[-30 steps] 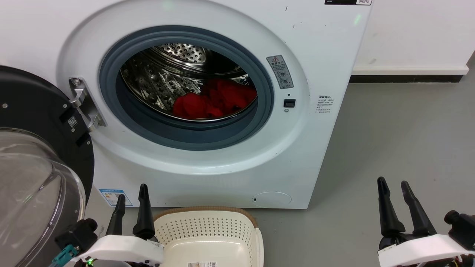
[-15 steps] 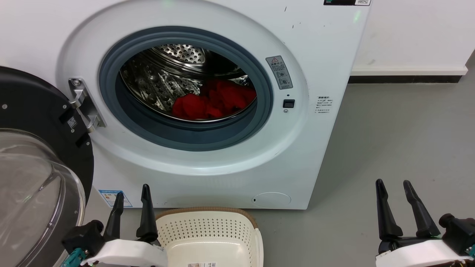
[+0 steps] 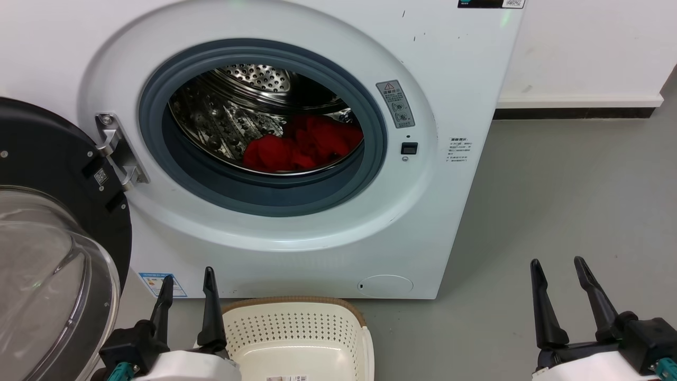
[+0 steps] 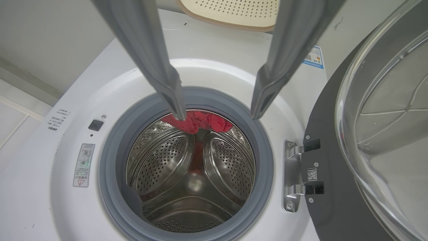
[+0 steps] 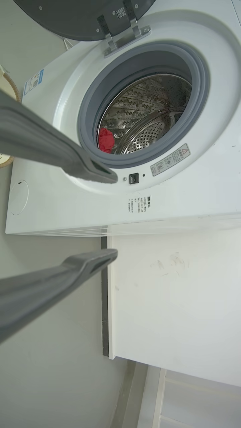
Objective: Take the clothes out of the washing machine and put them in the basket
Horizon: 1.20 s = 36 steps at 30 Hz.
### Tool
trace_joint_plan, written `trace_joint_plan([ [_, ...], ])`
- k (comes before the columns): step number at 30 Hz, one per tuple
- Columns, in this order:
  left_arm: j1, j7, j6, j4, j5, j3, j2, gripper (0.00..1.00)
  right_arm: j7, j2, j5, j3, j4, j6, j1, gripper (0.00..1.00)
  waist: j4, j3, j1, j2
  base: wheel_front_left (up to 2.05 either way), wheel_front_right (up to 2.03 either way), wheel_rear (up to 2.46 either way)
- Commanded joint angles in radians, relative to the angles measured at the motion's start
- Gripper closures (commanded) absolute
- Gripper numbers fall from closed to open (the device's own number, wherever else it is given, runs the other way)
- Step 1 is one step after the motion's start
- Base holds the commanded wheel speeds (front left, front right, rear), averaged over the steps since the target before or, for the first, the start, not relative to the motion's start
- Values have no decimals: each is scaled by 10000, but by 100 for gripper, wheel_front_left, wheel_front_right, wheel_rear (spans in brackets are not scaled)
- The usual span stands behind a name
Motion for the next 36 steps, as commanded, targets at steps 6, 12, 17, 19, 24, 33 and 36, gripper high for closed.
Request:
trace_joint_plan([
  [6, 146, -216, 55, -87, 646, -75, 32, 0, -220, -26, -666, 23, -189, -1, 215, 0, -15, -1, 0, 0, 0, 0, 0],
  [12, 207, -311, 117, -61, 988, -121, 31, 0, -304, -26, -1014, 39, -225, -1, 307, 0, -30, -13, 0, 0, 0, 0, 0],
  [17, 279, -403, 152, -52, 1301, -145, 33, 0, -403, -26, -1323, 44, -244, -1, 380, 0, -40, -21, 0, 0, 0, 0, 0],
  [19, 312, -436, 165, -58, 1427, -152, 33, 0, -444, -26, -1453, 51, -253, -1, 389, 0, -41, -25, 0, 0, 0, 0, 0],
  [24, 380, -526, 190, -30, 1757, -184, 33, 0, -541, -24, -1755, 91, -259, -1, 481, 0, -46, -40, 0, 0, 0, 0, 0],
  [33, 481, -637, 234, 57, 2021, -208, 34, 0, -636, -24, -2047, 87, -248, -1, 583, 0, -25, -67, 0, 0, 0, 0, 0],
  [36, 487, -628, 214, 91, 2004, -193, 34, 0, -636, -23, -2000, 113, -219, -1, 572, 0, -24, -72, 0, 0, 0, 0, 0],
])
